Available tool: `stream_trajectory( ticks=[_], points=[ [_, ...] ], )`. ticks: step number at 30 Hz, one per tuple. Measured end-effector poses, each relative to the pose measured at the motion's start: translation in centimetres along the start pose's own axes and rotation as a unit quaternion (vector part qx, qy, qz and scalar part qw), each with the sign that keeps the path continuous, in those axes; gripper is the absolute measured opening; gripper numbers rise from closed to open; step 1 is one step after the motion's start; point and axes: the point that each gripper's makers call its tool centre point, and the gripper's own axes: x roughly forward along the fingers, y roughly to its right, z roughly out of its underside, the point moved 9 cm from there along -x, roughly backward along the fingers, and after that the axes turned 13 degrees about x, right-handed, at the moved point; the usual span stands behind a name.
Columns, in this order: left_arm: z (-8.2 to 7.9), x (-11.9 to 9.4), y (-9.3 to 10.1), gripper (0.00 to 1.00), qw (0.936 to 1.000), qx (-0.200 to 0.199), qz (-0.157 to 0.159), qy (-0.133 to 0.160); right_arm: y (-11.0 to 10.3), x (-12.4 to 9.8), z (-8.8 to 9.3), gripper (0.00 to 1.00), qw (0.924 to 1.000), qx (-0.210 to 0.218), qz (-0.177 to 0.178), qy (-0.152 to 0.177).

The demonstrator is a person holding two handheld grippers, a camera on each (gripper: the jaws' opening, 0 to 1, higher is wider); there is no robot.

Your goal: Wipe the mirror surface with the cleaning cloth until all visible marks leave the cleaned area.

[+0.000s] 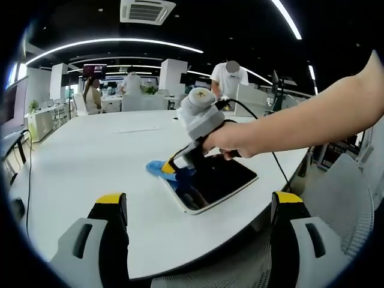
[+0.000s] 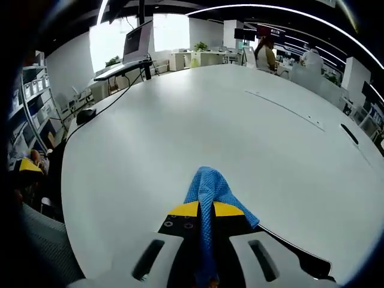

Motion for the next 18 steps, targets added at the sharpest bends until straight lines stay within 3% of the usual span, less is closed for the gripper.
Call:
stream_trajectory(
  ticks=[18],
  points=[
    [0.04,0.08,-0.06,0.99,1.0,-0.001,0.001,-0.001,0.89,0.78,-0.96,0.01,1.0,0.002,0.005,-0.006]
  ],
)
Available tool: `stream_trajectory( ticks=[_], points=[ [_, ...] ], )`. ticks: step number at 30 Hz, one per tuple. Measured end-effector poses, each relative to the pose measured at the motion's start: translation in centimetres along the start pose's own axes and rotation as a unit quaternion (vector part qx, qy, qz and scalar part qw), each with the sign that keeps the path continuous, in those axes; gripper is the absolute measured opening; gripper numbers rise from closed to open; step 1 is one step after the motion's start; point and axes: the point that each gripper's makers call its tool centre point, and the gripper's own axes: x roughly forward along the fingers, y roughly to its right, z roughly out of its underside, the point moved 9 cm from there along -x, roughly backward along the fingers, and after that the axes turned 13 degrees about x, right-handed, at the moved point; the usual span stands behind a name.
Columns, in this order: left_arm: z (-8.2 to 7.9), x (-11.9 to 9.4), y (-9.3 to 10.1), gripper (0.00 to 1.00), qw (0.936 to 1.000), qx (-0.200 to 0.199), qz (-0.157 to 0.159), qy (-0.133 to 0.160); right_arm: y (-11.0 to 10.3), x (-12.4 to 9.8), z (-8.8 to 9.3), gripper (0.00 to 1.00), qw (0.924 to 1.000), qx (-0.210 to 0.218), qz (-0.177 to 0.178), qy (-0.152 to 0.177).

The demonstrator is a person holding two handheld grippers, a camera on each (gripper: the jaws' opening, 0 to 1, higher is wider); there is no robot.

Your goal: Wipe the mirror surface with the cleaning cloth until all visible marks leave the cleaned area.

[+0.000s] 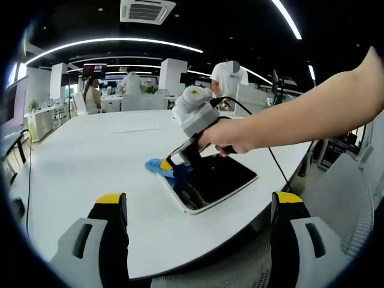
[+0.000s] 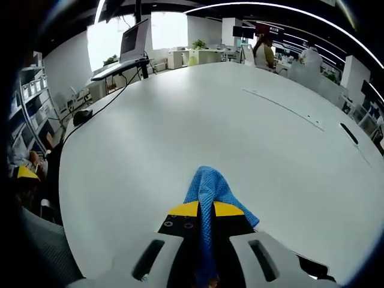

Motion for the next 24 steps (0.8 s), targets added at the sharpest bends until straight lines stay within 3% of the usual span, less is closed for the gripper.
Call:
stream_trajectory(
  ticks=[24],
  points=[
    [-0.1,-0.1,0.0,0.99,1.0,-0.001,-0.003,0.006,0.8,-1.1,0.7,0.01,0.9997,-0.022,-0.009,-0.007]
  ],
)
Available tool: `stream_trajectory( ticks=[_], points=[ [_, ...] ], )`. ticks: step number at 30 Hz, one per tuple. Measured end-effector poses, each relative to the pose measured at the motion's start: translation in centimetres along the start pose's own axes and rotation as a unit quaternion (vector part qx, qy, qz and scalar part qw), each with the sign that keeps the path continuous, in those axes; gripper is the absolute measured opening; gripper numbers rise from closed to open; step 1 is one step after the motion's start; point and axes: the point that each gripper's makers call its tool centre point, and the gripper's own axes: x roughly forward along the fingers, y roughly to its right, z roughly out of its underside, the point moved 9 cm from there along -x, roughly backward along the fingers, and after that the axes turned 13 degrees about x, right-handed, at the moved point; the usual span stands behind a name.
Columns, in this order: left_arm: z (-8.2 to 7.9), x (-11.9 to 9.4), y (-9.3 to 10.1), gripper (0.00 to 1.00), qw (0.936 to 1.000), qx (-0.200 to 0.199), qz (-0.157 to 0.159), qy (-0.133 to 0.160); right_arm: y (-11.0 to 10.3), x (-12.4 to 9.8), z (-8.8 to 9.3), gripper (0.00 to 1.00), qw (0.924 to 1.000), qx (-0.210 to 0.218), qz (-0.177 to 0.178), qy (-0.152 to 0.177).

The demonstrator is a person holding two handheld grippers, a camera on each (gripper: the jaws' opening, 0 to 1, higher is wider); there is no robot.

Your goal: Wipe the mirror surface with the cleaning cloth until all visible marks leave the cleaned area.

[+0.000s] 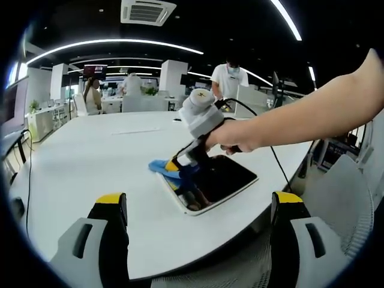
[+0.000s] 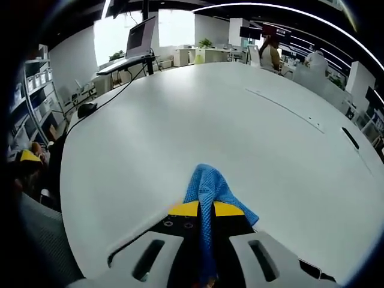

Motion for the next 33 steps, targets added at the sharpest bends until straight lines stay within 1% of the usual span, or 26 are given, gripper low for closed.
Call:
stream_trajectory(
  ticks=[6,17,25,29,33],
  points=[
    [0.0,-0.1,0.0,0.99,1.0,0.0,-0.002,0.001,0.6,-0.8,0.6,0.01,1.0,0.005,0.002,0.001],
    [-0.1,-0.1,0.0,0.99,1.0,0.0,0.0,0.001,2.2,-1.4,1.2,0.01,0.9995,0.029,0.008,0.004],
    [-0.1,-0.1,0.0,0.99,1.0,0.0,0.001,0.001,2.6,-1.5,1.5,0.01,0.9992,0.038,0.011,0.01],
    [-0.1,-0.1,0.0,0.99,1.0,0.0,0.001,0.0,2.3,-1.6,1.5,0.01,0.9992,0.035,0.019,0.01],
    [-0.1,-0.1,0.0,0.99,1.0,0.0,0.002,0.0,2.2,-1.7,1.6,0.01,0.999,0.039,0.018,0.014]
  ],
)
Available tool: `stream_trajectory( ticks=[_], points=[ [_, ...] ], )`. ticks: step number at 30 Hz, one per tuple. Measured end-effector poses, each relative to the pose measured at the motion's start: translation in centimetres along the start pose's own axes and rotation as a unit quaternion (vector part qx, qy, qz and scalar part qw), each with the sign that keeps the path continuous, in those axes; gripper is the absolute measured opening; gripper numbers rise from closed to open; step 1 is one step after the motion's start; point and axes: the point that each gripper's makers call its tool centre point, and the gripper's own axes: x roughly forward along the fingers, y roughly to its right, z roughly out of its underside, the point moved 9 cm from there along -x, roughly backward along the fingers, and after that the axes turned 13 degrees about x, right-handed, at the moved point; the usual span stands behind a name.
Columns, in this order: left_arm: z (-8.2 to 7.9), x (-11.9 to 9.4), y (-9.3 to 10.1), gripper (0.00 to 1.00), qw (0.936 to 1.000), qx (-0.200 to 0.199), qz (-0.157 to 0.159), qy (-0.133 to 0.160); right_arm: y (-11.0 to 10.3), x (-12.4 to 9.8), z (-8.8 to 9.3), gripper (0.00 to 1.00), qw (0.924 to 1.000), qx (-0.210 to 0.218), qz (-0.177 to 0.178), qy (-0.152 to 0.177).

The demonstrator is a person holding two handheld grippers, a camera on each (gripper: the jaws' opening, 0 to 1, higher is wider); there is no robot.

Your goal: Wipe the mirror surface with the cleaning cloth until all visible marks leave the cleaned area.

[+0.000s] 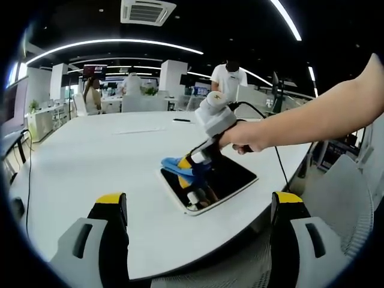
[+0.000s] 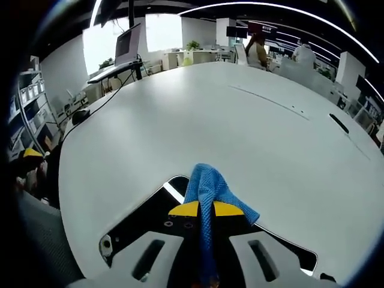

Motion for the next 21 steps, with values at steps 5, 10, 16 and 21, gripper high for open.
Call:
stream_trajectory(
  ticks=[5,10,16,21],
  points=[
    [0.01,0.0,0.02,0.99,1.0,0.0,0.001,-0.001,0.0,0.0,-0.01,0.01,1.0,0.005,0.003,-0.001],
    [0.04,0.01,0.03,0.99,1.0,0.0,0.001,-0.002,0.07,0.07,-0.14,0.01,0.9998,0.021,0.0,-0.006],
    [0.05,-0.01,0.04,0.99,1.0,0.0,0.002,-0.002,0.12,0.16,-0.13,0.01,0.9996,0.027,0.001,-0.003],
    [0.05,-0.01,0.03,0.99,1.0,0.0,0.001,-0.001,0.1,0.05,0.01,0.01,0.9996,0.03,0.001,-0.001]
  ],
)
